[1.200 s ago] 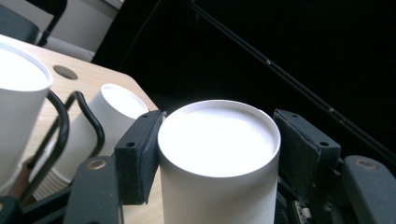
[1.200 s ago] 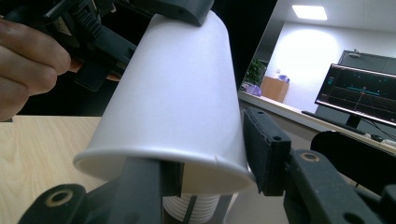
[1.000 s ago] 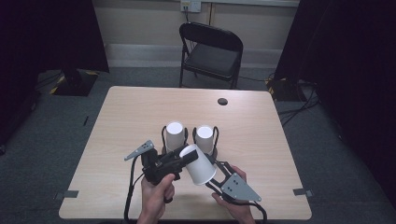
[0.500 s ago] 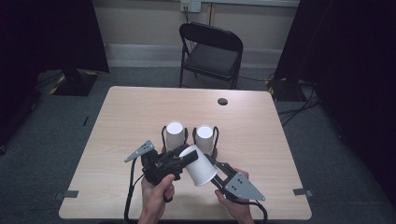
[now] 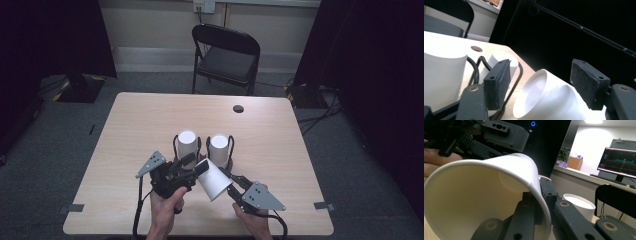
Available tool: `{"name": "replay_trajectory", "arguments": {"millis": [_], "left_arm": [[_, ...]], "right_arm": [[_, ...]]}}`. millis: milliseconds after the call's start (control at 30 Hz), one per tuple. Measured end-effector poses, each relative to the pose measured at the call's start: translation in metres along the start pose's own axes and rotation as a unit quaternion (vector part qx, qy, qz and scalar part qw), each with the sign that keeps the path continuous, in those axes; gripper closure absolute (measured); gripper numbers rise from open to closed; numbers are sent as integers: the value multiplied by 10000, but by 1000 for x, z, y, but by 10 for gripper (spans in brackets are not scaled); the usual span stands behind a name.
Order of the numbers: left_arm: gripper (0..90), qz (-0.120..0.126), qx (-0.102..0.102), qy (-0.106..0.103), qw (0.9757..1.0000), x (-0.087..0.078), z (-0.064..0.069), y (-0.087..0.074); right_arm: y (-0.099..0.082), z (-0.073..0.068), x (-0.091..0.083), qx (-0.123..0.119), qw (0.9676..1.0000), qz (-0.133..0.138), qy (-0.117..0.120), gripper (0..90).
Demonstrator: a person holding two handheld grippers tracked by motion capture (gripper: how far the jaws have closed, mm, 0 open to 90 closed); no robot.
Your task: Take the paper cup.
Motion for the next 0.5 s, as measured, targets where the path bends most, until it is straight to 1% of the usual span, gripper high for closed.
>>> {"name": "replay_trajectory", "arguments": {"millis": [33, 67, 100, 133, 167, 267, 300, 333, 367, 400, 433, 467, 500], "left_arm": [[312, 0, 0, 0, 10000, 0, 0, 0], [312, 26, 95, 50, 9999, -1, 0, 0], [309, 83, 261, 50, 9996, -3, 0, 1], [303, 83, 261, 50, 9996, -3, 0, 1], [302, 100, 358, 19, 9993, -4, 2, 1], [273, 92, 416, -34, 9991, -5, 3, 1], [268, 62, 523, -62, 9986, -6, 3, 0], [268, 70, 587, -90, 9982, -7, 4, 0], [260, 63, 718, -35, 9974, -8, 3, -1], [258, 50, 791, 12, 9969, -7, 3, -2], [259, 50, 791, 12, 9969, -7, 3, -2], [259, 11, 870, 47, 9962, -8, 2, -2], [258, 3, 918, 42, 9958, -8, 2, -2]], "right_arm": [[0, 0, 0, 0, 10000, 0, 0, 892], [-1, 0, -1, 34, 10000, -47, 14, 893], [-2, 2, -2, 115, 9999, -109, 14, 893], [-2, 3, -3, 170, 9997, -148, 30, 893], [-3, 5, -4, 223, 9996, -185, 36, 893], [-6, 8, -6, 352, 9988, -316, 107, 893], [-6, 9, -7, 376, 9986, -359, 109, 893], [-6, 9, -7, 376, 9986, -359, 109, 893], [-7, 11, -9, 438, 9980, -427, 131, 893], [-8, 12, -10, 481, 9977, -466, 137, 893], [-8, 14, -11, 507, 9973, -514, 138, 893], [-8, 14, -11, 507, 9973, -514, 138, 893], [-9, 15, -12, 562, 9967, -573, 132, 892]]}}
Point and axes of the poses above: each handheld gripper's, and its own axes: x roughly forward along the jaws, y roughly out of its top, z roughly to its right, the point moved 7 cm from there along x, roughly forward along the jaws, and after that the axes turned 11 degrees about -x, right-handed, at the moved point
